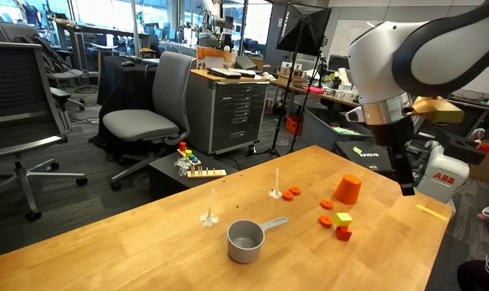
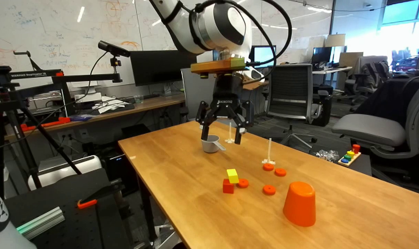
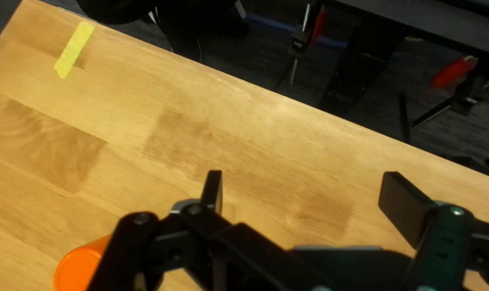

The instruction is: Put the three blocks in the gray cup

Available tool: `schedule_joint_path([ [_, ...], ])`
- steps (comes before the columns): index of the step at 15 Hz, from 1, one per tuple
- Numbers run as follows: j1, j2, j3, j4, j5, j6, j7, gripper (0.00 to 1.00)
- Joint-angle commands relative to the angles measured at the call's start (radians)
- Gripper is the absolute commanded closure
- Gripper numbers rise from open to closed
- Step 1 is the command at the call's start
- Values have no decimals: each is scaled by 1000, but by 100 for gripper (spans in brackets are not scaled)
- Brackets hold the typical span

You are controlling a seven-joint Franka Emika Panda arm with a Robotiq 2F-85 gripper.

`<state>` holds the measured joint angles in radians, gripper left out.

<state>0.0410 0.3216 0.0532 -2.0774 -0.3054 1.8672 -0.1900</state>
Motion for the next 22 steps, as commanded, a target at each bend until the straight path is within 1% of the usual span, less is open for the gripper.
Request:
schedule_joint_path([
  [1, 32, 142, -3, 162, -70, -122, -34, 0],
  [4, 57, 246, -10, 263, -122, -177, -16, 0],
  [6, 66, 292, -6, 304, -127, -141, 16, 0],
  [10, 61, 340, 24, 355, -32, -52, 38, 0],
  [13, 61, 371, 33, 376, 25, -33, 32, 0],
  [15, 60, 376, 30, 372, 42, -35, 29, 0],
  [22, 77, 416, 4, 375, -5, -65, 27, 0],
])
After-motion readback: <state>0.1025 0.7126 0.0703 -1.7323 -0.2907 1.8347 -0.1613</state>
